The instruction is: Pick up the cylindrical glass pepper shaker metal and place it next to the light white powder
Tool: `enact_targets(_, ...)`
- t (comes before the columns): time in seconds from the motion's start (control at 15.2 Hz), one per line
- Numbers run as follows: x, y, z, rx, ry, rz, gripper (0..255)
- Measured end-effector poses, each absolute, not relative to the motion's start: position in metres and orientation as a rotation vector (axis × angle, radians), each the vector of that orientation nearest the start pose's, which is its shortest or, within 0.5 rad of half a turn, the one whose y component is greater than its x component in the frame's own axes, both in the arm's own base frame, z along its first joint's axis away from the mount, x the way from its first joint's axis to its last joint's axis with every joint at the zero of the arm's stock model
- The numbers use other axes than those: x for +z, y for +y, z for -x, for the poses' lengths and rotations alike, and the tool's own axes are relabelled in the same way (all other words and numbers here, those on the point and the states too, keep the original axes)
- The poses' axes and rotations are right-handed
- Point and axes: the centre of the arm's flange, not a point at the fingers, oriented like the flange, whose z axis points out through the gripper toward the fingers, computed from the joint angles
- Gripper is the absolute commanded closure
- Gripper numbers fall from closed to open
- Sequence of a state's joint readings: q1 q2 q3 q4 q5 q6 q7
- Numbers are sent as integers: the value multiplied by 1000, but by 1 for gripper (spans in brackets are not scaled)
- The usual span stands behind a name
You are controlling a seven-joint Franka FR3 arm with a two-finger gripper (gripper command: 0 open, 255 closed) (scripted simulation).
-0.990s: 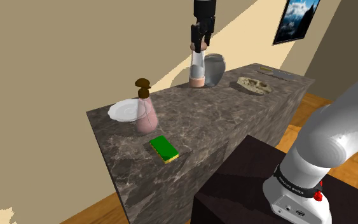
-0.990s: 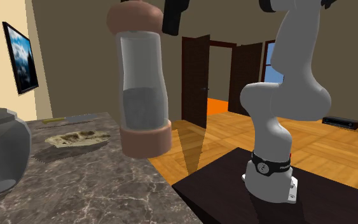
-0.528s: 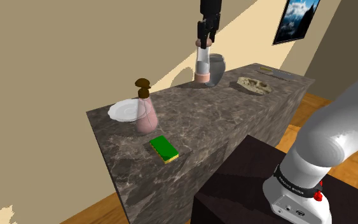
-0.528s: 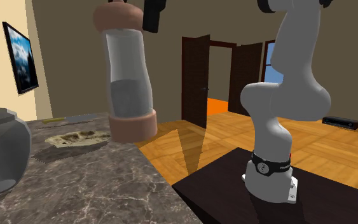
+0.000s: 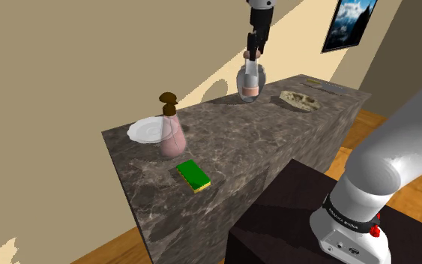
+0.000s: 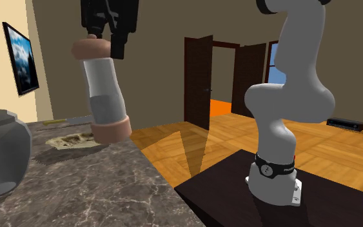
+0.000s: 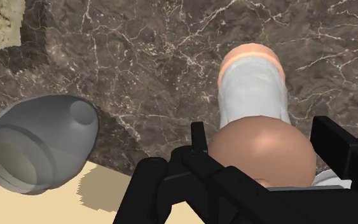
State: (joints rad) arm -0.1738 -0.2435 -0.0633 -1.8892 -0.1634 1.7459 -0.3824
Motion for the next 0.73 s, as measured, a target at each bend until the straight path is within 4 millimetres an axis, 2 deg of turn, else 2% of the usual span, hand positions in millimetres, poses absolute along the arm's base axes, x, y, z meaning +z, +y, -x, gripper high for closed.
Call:
enact_targets(0.4, 596, -214, -477, -83, -274, 3300, 255)
enact_targets(0.73, 582, -274, -482, -84, -276, 3299, 255)
